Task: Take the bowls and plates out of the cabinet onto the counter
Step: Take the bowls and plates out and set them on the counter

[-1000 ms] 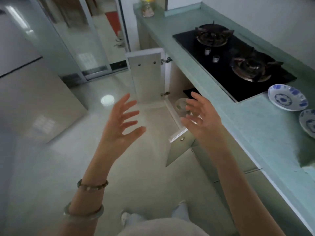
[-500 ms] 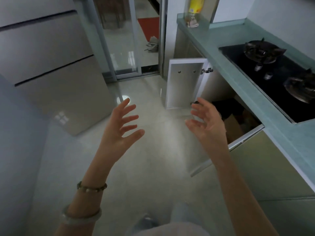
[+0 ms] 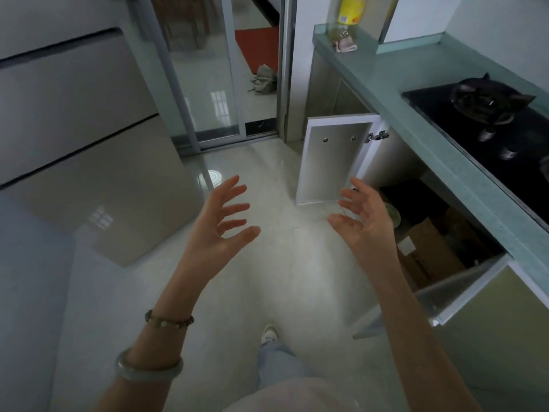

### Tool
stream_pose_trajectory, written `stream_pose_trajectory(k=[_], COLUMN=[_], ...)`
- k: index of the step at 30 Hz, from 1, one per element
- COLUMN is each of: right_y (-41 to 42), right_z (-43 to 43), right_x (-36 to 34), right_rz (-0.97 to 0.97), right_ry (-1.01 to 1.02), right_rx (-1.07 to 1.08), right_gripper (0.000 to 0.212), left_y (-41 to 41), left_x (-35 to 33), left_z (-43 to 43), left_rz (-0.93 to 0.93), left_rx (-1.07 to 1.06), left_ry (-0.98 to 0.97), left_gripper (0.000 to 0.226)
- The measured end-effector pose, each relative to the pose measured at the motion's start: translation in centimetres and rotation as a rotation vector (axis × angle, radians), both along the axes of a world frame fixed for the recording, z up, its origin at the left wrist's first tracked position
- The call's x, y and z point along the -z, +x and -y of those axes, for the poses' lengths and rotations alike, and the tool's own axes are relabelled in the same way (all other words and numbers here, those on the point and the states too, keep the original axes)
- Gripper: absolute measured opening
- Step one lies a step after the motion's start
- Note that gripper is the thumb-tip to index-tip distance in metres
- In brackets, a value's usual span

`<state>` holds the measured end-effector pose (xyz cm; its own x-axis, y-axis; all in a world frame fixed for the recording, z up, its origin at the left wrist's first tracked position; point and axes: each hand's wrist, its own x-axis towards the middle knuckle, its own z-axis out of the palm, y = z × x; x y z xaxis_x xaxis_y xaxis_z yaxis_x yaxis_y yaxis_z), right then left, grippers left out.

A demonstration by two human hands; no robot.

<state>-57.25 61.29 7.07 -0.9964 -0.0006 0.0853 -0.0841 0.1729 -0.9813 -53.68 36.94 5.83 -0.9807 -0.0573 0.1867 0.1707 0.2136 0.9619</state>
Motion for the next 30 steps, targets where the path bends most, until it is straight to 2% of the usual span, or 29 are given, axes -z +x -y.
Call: stream_pose_trajectory(k=[11, 21, 30], right_y=[-11.4, -18.6, -19.8], right_z=[4.9, 8.8, 10.4], right_x=[-0.8, 0.4, 1.0], right_rz=[0.05, 0.007, 0.018], right_ry=[0.005, 0.011, -0.06], right_rx=[0.127, 0.52, 0.882], right_gripper=[0.065, 0.063, 0.058], left_y=[-14.9, -30.6, -38.9], left_x=[-0.5, -0.9, -0.6], left_z=[6.0, 8.0, 5.1], left_rz=[0.033, 0.088, 0.175], left_rx=[0.092, 0.451, 0.799], left_ry=[0.056, 0.014, 0.035], left_gripper=[0.077, 0.072, 0.071])
